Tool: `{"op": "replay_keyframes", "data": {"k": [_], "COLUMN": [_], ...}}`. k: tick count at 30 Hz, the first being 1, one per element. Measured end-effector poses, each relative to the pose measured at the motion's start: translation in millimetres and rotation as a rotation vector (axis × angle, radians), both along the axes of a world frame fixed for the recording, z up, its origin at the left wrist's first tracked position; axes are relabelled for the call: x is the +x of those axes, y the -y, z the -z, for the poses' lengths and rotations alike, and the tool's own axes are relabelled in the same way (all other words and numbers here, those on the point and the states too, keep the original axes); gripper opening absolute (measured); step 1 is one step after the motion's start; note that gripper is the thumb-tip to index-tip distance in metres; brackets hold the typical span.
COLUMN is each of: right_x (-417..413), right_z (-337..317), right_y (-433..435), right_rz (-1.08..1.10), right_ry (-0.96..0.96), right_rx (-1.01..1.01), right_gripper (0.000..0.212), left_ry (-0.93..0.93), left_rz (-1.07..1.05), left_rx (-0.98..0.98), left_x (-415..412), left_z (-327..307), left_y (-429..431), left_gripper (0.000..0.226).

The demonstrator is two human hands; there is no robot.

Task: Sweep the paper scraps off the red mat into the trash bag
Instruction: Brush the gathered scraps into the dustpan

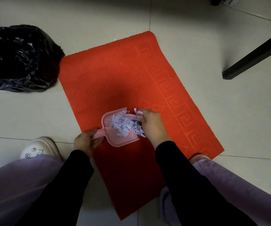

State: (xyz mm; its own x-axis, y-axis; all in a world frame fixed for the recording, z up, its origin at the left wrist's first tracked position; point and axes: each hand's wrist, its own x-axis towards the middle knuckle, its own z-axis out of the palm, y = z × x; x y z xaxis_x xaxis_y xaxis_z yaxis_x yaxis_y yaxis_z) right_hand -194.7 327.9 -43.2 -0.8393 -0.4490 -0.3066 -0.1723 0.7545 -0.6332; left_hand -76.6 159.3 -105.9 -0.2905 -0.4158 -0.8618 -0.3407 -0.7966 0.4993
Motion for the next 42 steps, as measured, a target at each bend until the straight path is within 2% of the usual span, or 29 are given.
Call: {"op": "replay_keyframes", "data": {"k": [14, 18, 22, 27, 32, 37, 42], "right_x": [-17, -19, -5, 13, 19, 8, -9], "right_z": [-4, 2, 0, 6, -2, -12, -6], "right_y": [-13, -7, -6, -5, -9, -18, -22], "right_rz": [0.241, 0.209, 0.171, 0.141, 0.146, 0.276, 0.369], "right_ry": [-0.087, -0.098, 0.013, -0.016, -0.019, -0.122, -0.160], "right_rx": [-0.098, -0.063, -0.081, -0.027, -0.069, -0.151, -0.103], "right_gripper": [0.019, 0.022, 0.028, 0.020, 0.024, 0.021, 0.019], "left_ry": [0.013, 0.026, 0.035, 0.020, 0.016, 0.003, 0.006], "left_rz": [-0.029, -0.012, -0.012, -0.026, -0.039, -0.033, -0.039], "left_rx": [0.024, 0.023, 0.024, 0.027, 0.041, 0.041, 0.054], "left_x": [5, 4, 1, -1, 0, 2, 2], "left_z": [6, 7, 4, -1, -3, -6, -8], "left_y": [-8, -8, -10, -15, -15, -16, -17], "left_gripper": [0.008, 0.008, 0.010, 0.014, 0.013, 0.012, 0.014]}}
